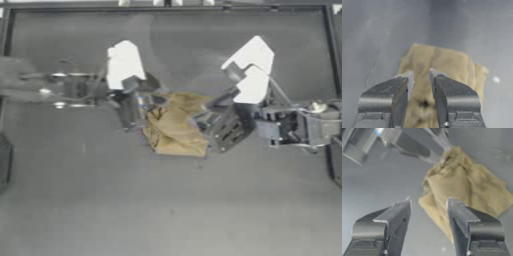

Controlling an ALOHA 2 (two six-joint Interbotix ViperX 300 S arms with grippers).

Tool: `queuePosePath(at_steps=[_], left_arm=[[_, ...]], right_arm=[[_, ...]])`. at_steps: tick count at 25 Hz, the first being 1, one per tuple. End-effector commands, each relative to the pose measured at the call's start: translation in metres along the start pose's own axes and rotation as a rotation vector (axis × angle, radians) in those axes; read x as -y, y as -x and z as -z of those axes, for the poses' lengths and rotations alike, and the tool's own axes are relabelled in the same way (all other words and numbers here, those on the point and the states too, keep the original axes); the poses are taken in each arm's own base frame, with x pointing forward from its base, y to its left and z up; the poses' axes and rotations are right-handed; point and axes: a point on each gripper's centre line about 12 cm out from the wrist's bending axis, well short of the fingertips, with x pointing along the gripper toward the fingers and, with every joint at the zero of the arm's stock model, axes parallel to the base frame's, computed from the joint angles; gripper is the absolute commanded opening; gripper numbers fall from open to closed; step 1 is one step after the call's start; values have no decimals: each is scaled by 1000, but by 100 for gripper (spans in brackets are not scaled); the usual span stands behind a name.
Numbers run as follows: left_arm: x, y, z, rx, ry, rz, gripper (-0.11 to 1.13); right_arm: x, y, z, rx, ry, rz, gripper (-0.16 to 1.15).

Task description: Fold shirt

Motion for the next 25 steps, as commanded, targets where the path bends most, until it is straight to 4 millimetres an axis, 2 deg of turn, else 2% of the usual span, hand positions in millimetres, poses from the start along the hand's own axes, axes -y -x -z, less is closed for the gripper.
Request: queuePosePath(at_steps=[1, 6, 9, 14, 25], left_arm=[[-1, -5, -20, 54, -1, 4, 70], [1, -25, -4, 26, 12, 22, 70], [3, -30, 4, 4, 11, 27, 70], [8, -27, 18, -30, 17, 34, 70], [37, -18, 46, -97, 42, 88, 68]], right_arm=[[6, 11, -3, 53, -11, -35, 81], [13, 9, 3, 62, -9, -32, 81], [14, 8, 5, 62, -9, -39, 81], [14, 6, 8, 62, 4, -50, 81], [10, -6, 7, 89, 77, -96, 81]])
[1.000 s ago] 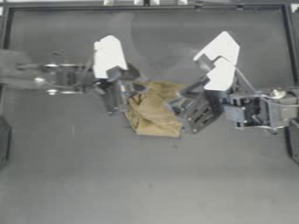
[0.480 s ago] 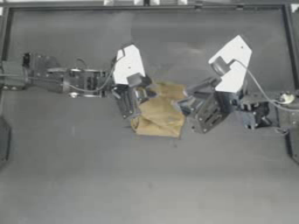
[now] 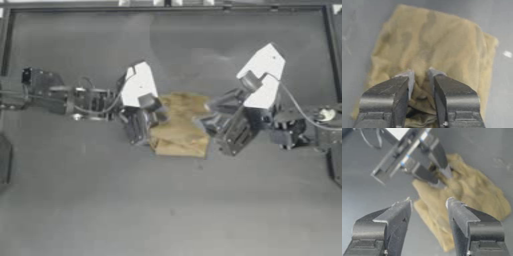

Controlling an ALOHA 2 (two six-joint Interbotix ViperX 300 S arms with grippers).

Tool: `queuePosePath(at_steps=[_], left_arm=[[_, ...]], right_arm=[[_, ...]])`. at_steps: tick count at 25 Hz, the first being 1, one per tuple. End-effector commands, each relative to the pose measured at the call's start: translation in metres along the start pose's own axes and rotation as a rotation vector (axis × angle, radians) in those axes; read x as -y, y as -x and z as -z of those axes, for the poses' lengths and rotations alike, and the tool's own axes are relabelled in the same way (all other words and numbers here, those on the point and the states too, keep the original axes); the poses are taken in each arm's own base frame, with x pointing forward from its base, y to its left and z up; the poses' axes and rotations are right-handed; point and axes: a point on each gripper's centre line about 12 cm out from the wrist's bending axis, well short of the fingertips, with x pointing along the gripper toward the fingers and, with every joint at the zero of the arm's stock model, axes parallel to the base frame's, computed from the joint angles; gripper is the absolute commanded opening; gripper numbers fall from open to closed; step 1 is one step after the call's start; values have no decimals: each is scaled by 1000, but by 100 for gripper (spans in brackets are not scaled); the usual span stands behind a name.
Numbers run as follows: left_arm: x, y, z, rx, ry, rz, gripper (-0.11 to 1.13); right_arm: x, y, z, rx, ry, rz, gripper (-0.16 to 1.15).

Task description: Fold shirt

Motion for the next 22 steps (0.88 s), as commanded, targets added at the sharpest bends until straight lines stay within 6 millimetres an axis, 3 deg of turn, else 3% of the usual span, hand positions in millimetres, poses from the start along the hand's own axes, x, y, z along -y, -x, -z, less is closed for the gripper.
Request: queuePosePath(at_steps=[1, 10, 22], left_arm=[[14, 13, -12, 45, 5, 28, 68], [41, 13, 3, 9, 9, 80, 68], [49, 0, 23, -55, -12, 89, 69]], right_arm=[[-3, -4, -5, 15, 10, -34, 81], [-1, -22, 5, 0, 71, -39, 81], [19, -60, 50, -122, 105, -29, 81]])
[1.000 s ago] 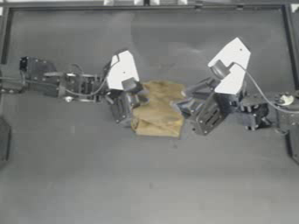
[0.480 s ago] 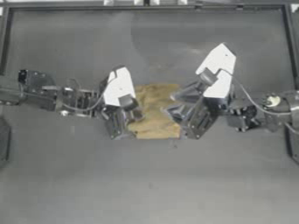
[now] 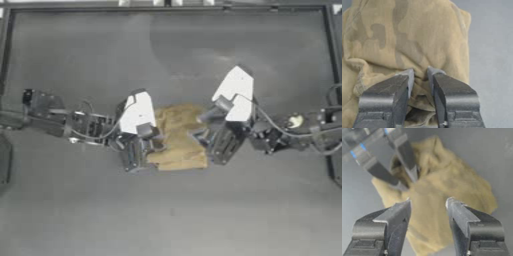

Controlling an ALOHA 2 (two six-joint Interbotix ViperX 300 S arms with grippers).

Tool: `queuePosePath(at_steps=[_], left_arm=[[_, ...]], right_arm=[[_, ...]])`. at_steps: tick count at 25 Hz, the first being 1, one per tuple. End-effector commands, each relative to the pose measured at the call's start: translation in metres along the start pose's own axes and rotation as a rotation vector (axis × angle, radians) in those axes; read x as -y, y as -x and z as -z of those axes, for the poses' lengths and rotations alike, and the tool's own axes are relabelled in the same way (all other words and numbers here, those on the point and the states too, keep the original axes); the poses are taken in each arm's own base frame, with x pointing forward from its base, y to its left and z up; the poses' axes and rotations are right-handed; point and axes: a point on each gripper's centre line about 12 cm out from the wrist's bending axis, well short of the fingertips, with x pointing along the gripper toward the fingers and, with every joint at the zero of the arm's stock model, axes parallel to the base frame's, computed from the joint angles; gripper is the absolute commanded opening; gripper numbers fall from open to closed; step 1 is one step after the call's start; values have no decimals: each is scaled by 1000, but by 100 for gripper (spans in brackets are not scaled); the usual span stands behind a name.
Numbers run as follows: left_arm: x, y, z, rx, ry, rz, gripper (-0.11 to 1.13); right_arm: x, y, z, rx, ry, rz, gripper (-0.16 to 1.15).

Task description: Fold shirt

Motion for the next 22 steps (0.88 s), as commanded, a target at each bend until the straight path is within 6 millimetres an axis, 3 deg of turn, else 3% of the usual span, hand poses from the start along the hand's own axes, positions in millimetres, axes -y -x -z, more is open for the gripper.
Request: queuePosePath(at_steps=[1, 17, 22], left_arm=[[3, 2, -3, 10, -4, 7, 69], [-1, -2, 4, -17, 2, -6, 69], [3, -3, 6, -23, 1, 1, 68]], right_arm=[[-2, -6, 3, -8, -5, -16, 81], [3, -53, 42, -132, 47, 34, 81], [-11, -56, 46, -139, 71, 2, 81]])
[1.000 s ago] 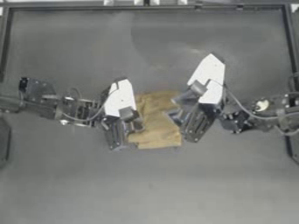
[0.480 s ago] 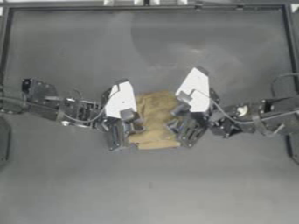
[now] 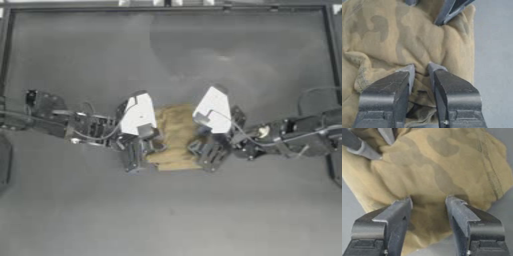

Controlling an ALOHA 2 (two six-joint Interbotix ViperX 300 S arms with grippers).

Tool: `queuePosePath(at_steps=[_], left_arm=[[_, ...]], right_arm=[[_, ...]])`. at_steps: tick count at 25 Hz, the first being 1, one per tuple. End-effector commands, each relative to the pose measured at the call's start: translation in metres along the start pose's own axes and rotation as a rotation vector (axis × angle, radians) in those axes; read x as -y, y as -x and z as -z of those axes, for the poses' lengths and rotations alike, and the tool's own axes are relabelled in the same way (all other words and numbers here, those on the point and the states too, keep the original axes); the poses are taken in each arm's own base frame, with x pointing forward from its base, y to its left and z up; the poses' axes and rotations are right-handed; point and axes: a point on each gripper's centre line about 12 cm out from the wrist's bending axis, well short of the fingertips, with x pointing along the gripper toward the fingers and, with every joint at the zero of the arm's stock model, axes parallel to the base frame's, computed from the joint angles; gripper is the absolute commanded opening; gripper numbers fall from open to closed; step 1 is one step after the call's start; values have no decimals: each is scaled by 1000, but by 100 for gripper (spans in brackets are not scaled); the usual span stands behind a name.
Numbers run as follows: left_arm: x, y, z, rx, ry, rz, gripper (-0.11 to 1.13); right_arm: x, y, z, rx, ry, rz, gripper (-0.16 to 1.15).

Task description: Fold shirt

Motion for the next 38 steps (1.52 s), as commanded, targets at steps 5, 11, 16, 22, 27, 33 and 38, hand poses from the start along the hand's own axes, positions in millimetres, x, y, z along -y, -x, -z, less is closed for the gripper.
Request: queuePosePath(at_steps=[5, 11, 16, 22, 27, 33, 38], left_arm=[[12, 6, 4, -35, -9, 3, 68], [29, 15, 6, -66, -14, 13, 68], [44, 17, 8, -79, -17, 35, 68], [53, 19, 8, -83, -6, 47, 67], [51, 31, -6, -47, -14, 45, 66], [44, 55, -31, 43, -35, 39, 66], [38, 67, -48, 102, -59, 28, 66]], right_arm=[[-25, 4, -4, 20, 36, -51, 81], [-39, 6, 5, 7, 54, -70, 81], [-52, 10, 11, 3, 69, -96, 81], [-61, 13, 12, 12, 103, -90, 81], [-67, 20, 5, 68, 183, -54, 81], [-75, 38, -10, 182, 242, -14, 78], [-74, 51, -12, 263, 234, -48, 68]])
